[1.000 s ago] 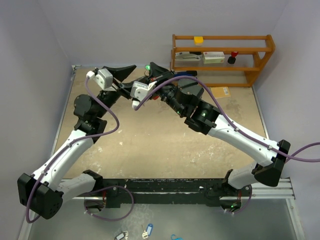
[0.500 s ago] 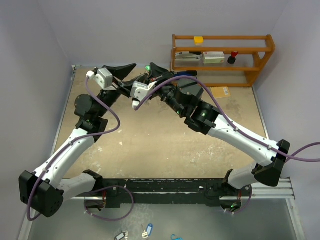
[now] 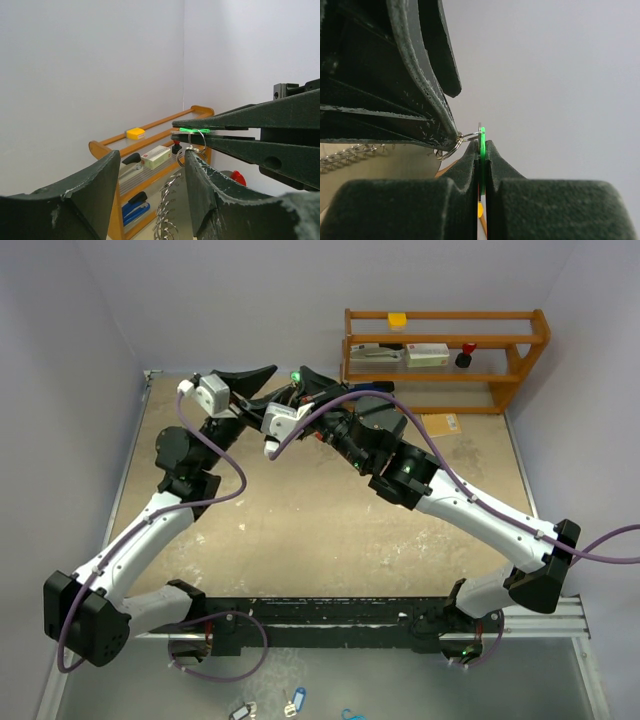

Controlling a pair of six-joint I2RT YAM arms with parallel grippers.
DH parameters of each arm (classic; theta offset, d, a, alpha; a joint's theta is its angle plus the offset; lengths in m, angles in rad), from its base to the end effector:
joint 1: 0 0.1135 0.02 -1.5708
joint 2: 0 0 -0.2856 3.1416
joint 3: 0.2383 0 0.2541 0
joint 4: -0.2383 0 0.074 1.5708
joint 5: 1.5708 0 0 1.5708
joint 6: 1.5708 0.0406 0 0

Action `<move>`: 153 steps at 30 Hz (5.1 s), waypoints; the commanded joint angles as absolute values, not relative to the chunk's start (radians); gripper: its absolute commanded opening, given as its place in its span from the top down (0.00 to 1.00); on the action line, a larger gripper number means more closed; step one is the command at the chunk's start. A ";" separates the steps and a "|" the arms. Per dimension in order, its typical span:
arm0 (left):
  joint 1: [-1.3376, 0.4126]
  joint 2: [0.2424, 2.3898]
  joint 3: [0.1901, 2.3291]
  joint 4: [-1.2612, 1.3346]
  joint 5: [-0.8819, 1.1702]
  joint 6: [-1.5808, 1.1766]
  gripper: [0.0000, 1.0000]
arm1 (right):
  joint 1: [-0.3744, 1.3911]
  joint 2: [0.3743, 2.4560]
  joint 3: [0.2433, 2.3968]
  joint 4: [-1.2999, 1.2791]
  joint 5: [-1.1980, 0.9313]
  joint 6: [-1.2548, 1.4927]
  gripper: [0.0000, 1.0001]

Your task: Remove the keys from the keyring

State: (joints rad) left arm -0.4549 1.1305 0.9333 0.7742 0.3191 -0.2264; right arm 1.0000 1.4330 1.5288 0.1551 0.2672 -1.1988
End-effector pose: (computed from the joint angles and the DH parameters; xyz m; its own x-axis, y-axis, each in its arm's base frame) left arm 0.2158 -0.1197 0.4437 0.3309 -0.3991 -0.8551 0.7467 0.6648 -0.0214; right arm 0.1876 0.2723 0.5078 0.6761 -0.6101 -0.4132 -0.1198 0.4623 -0.8786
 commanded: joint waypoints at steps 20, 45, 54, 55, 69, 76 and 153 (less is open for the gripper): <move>-0.471 1.167 0.976 0.979 0.411 -0.312 0.71 | 1.000 1.347 1.509 0.192 0.198 -1.148 1.00; -0.471 1.142 0.996 0.996 0.306 -0.402 1.00 | 1.006 1.327 1.461 0.167 0.189 -1.010 1.00; -0.471 1.151 0.988 1.035 0.306 -0.458 1.00 | 1.006 1.348 1.448 0.181 0.166 -0.981 1.00; -0.472 1.151 0.986 1.039 0.301 -0.461 1.00 | 1.006 1.350 1.448 0.181 0.165 -0.980 1.00; -0.472 1.147 0.953 0.998 0.170 -0.395 1.00 | 1.006 1.359 1.506 0.141 0.141 -0.956 1.00; -0.474 1.177 0.935 1.006 0.098 -0.376 1.00 | 1.008 1.361 1.526 0.121 0.124 -0.944 1.00; -0.484 1.015 0.888 0.647 0.666 -0.090 1.00 | 1.001 1.328 1.605 0.229 0.251 -1.174 1.00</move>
